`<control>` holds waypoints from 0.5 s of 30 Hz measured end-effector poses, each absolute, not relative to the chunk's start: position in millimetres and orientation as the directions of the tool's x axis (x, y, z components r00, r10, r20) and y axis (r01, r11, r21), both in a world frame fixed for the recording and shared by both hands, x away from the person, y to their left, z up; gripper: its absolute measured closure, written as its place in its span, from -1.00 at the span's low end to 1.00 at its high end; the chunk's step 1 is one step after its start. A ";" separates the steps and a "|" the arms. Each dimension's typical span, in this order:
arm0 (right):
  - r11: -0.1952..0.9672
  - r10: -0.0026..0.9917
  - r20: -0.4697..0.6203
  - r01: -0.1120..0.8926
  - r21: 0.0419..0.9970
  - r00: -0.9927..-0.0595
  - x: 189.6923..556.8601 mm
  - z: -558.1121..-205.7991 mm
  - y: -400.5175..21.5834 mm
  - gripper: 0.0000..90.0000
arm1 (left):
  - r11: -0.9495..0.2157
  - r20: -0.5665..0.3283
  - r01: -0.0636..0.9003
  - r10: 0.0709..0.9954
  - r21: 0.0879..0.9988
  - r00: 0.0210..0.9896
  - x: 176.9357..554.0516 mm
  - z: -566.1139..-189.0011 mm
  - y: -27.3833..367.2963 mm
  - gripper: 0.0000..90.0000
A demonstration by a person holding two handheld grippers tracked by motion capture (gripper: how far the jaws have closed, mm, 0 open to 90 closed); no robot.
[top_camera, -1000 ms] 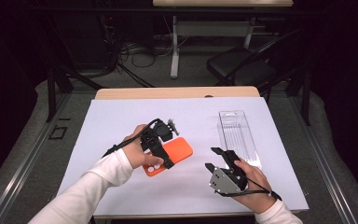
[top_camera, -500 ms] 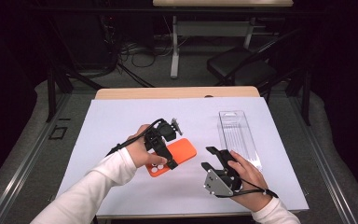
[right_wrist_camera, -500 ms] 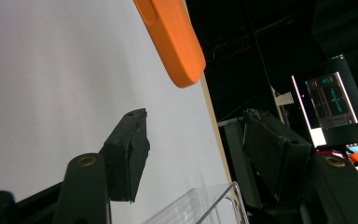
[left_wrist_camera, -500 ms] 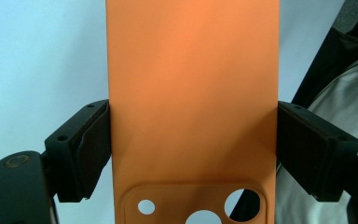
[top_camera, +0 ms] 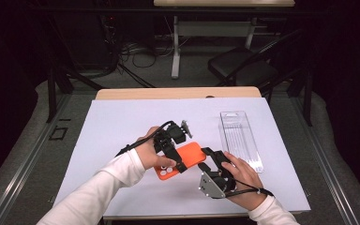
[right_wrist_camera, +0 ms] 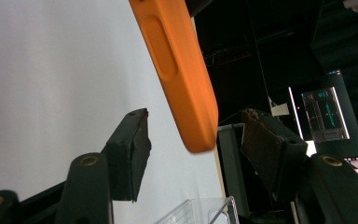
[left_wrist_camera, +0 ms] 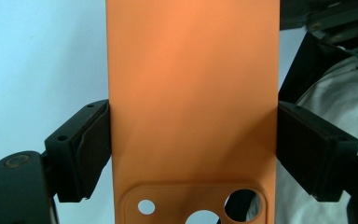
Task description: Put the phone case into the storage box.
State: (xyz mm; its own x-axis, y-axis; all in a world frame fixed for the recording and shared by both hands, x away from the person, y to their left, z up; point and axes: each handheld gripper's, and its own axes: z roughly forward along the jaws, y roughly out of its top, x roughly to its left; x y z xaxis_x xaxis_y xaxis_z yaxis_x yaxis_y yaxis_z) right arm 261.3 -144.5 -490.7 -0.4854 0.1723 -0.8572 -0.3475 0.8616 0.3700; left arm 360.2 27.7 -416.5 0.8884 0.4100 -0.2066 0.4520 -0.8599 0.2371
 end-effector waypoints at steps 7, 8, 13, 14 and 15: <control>0.870 0.147 -0.872 -0.358 0.339 -0.466 263.0 -494.3 -141.7 -0.01 | -0.869 -0.208 0.433 0.389 0.241 0.897 356.9 -418.0 17.6 -0.65; 0.870 0.148 -0.873 -0.358 0.338 -0.464 263.1 -494.5 -141.6 -0.01 | -0.872 -0.205 0.427 0.385 0.237 0.900 356.8 -417.9 16.8 -0.65; 0.873 0.145 -0.880 -0.360 0.329 -0.452 263.2 -494.7 -141.4 0.02 | -0.875 -0.205 0.421 0.379 0.237 0.902 355.9 -418.1 14.1 -0.65; 0.872 0.144 -0.882 -0.363 0.327 -0.448 263.4 -495.0 -141.4 0.02 | -0.875 -0.205 0.421 0.379 0.238 0.902 355.8 -418.1 13.7 -0.65; 0.874 0.141 -0.883 -0.363 0.324 -0.447 263.3 -495.1 -141.4 0.03 | -0.876 -0.206 0.421 0.378 0.237 0.903 355.6 -418.0 13.3 -0.65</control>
